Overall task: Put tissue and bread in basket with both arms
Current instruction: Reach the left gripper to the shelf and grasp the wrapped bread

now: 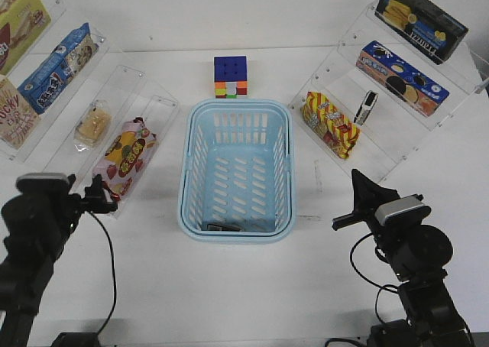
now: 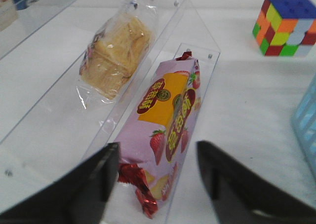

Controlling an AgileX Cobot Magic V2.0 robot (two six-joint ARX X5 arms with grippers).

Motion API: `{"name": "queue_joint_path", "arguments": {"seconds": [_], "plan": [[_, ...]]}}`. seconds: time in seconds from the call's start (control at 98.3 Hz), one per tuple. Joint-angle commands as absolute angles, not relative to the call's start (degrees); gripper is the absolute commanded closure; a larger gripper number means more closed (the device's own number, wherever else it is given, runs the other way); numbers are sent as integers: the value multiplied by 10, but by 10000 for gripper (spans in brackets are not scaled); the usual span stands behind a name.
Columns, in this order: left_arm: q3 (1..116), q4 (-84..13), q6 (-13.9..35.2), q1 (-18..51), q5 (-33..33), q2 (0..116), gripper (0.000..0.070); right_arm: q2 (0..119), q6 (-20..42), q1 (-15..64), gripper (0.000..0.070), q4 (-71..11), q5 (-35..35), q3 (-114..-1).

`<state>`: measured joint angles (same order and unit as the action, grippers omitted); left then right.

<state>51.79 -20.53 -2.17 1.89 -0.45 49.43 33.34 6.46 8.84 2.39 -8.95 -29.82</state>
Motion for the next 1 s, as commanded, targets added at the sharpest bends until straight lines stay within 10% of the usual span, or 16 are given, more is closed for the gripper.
{"name": "queue_joint_path", "arguments": {"seconds": [0.0,0.519,0.61,0.732,0.987], "plan": [[561,-206,-99,18,-4,550,108,334,76,90,700,29,-90,-303],[788,-208,-212,18,-118,874,145,334,77,90,700,30,-90,-303],[796,-199,-220,18,-139,896,295,334,77,90,700,30,-90,-303],[796,-195,-221,18,-140,901,690,334,77,90,700,30,-90,-303],[846,-238,-210,27,-139,881,699,334,77,90,700,30,-90,-303]]}}
